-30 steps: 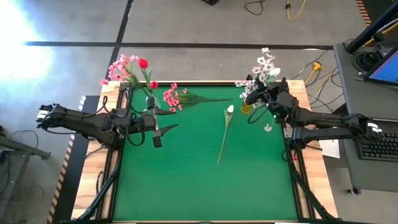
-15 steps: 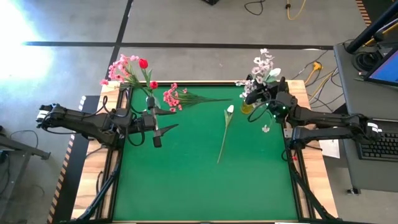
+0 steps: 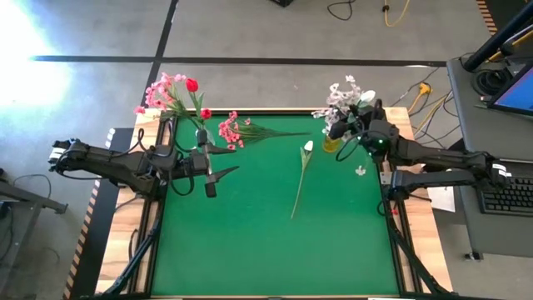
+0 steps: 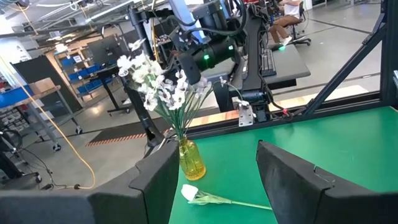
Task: Sort flowers into vase by color
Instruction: Put the white flowers into the yellow vase, then put the white tulip into the yellow vase
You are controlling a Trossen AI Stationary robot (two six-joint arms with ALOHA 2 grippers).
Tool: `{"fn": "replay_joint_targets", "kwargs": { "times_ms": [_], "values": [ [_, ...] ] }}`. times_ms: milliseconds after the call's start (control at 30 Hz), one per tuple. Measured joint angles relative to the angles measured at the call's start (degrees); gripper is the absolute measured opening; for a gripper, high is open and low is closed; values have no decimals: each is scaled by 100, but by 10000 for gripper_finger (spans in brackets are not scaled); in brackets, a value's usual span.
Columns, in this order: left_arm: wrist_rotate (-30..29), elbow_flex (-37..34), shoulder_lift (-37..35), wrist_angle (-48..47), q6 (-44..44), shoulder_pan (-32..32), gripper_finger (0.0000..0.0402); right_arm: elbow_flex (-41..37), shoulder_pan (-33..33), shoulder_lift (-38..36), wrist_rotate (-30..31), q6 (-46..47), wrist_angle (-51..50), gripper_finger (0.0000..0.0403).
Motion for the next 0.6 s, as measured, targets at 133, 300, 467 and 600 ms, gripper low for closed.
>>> {"fn": "replay_joint_targets", "kwargs": {
  "times_ms": [133,300,467,600],
  "values": [
    [0,0,0,-6,0,-1,200,51,4,-20,0,0,-74,233],
    [0,0,0,-10,0,0,200,128,5,-20,-19,46,-109,243],
    [0,0,0,-10,0,0,200,333,122,-20,-151,67,-250,263],
    [-2,0,0,-10,0,0,200,614,208,-20,-149,166,-674,284]
  ]
}}
